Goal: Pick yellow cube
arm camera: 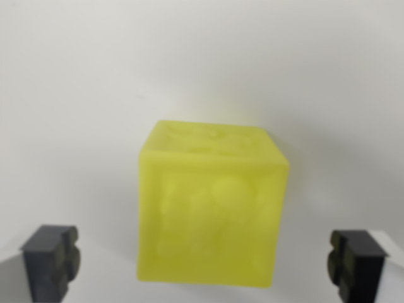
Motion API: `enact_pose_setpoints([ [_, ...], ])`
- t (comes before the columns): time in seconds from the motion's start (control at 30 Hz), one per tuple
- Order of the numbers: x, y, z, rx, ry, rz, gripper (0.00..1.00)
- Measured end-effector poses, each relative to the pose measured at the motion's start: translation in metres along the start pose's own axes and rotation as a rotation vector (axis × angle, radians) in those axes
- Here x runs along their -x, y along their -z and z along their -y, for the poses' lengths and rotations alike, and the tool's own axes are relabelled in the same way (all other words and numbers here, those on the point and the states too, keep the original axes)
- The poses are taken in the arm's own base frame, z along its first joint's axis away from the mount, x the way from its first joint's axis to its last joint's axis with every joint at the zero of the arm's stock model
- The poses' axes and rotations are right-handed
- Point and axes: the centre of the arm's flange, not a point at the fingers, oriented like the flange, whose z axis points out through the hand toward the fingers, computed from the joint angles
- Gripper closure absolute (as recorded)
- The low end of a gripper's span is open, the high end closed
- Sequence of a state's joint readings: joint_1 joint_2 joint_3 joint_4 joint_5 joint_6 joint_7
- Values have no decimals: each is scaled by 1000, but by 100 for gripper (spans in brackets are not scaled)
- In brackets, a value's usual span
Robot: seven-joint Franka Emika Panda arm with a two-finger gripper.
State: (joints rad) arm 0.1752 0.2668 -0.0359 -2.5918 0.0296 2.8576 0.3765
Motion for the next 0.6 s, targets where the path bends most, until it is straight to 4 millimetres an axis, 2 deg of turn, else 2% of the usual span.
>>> enact_pose_setpoints([
  [0.6,0,-41,0,0,0,1,0],
])
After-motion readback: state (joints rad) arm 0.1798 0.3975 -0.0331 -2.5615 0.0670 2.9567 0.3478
